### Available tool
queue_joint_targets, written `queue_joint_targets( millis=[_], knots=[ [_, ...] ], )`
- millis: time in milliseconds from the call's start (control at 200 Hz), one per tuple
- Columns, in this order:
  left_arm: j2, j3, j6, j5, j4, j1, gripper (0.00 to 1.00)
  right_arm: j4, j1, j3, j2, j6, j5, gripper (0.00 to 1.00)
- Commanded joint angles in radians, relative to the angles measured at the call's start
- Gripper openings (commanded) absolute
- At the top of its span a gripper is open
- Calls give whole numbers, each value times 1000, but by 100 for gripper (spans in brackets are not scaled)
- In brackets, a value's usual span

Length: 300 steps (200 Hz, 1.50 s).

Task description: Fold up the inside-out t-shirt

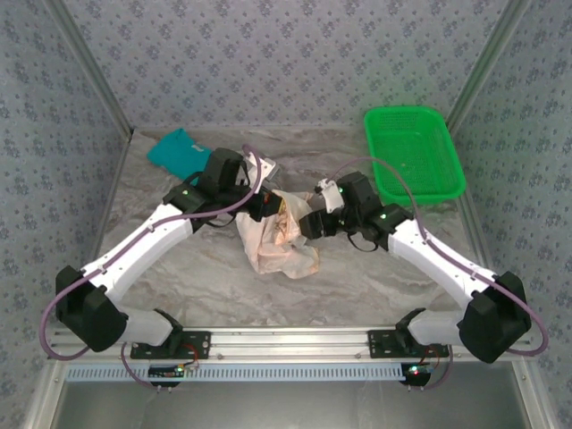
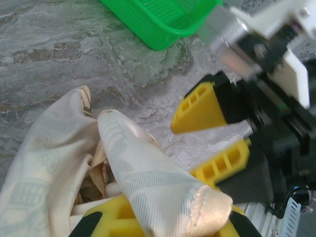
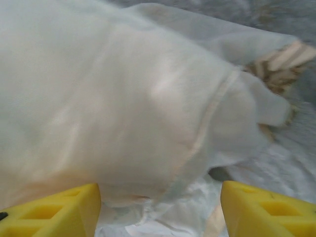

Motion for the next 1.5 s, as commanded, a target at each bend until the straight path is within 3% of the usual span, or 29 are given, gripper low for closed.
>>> queue_joint_targets(
  millis=[0, 265, 405, 495, 545, 580, 665, 725, 890, 979, 1174, 1244, 1334, 1494],
  knots=[
    [22, 51, 9, 27, -59, 18, 0, 103, 69, -76, -84, 3, -73, 71],
    [49, 72, 4, 23, -67, 31, 0, 39, 113, -73, -189, -24, 22, 73],
    [59, 73, 0, 46, -64, 31, 0, 85, 136, -50, -119, 3, 97, 76],
    [62, 69, -11, 45, -56, 33, 0, 108, 162, -4, -45, 27, 122, 73],
    [66, 71, -14, 48, -55, 33, 0, 121, 195, 17, -15, 44, 208, 70],
    [67, 72, -16, 51, -54, 33, 1, 130, 206, 21, -5, 54, 254, 63],
    [68, 69, -13, 54, -47, 34, 2, 135, 193, 34, 10, 56, 306, 18],
    [67, 68, -4, 53, -50, 41, 4, 109, 162, 54, -4, 41, 314, 0],
    [66, 69, 18, 41, -46, 106, 14, 26, 36, 152, -97, -27, 228, 0],
    [89, 90, 19, 45, -33, 139, 25, -46, 0, 282, -104, -77, 241, 0],
    [177, 228, -5, 109, -36, 161, 34, -144, -13, 546, -67, -102, 335, 0],
    [193, 259, -28, 174, -22, 156, 43, -161, -12, 610, -53, -100, 347, 0],
    [192, 256, -29, 251, -8, 107, 56, -198, -12, 682, -23, -81, 386, 0],
    [86, 72, -60, 171, 157, -89, 70, -299, -12, 786, 38, -22, 486, 0]
  ],
)
